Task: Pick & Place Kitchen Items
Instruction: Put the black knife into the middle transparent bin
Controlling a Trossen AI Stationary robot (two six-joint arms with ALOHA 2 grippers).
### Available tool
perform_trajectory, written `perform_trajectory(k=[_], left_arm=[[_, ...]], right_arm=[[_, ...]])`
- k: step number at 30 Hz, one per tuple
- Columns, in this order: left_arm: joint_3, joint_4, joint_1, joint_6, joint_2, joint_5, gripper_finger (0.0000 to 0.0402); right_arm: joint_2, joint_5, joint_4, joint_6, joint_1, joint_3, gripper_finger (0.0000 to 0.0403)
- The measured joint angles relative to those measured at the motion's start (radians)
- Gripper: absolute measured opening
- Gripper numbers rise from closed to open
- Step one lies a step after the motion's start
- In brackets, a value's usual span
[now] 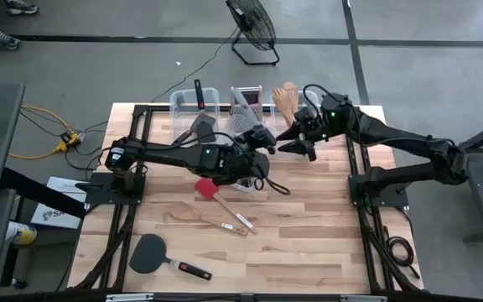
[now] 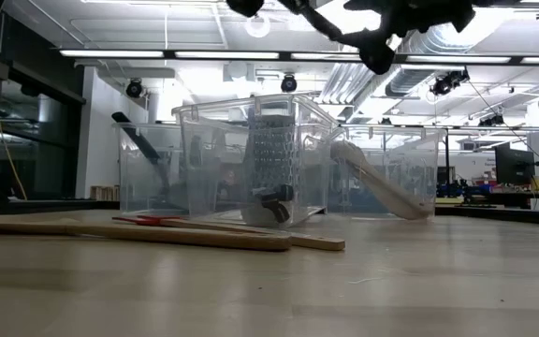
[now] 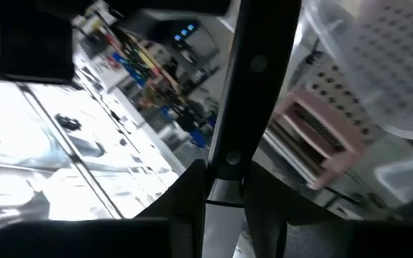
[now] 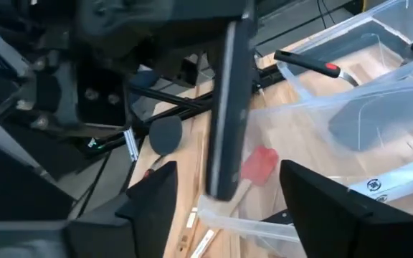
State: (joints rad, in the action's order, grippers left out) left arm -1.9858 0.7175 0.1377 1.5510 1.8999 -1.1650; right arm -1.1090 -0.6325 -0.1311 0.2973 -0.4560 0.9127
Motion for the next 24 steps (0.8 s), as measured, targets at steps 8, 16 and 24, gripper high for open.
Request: perform_trajectory(k=[8, 16, 24], left_arm=[[0.0, -0.146, 0.0, 0.18, 0.0, 0.062, 0.0065], [0.0, -0.195, 0.001, 0.234, 0.0, 0.079, 0.0065], [0.0, -0.244, 0.002, 0.262, 0.0, 0.087, 0.0065]], right_arm=[[-0.01, -0.159, 0.059, -0.003, -0.08, 0.0, 0.0262], [-0.018, -0.119, 0.097, 0.003, -0.11, 0.0, 0.0259], [-0.103, -0.234, 0.193, 0.064, -0.109, 0.0, 0.026]])
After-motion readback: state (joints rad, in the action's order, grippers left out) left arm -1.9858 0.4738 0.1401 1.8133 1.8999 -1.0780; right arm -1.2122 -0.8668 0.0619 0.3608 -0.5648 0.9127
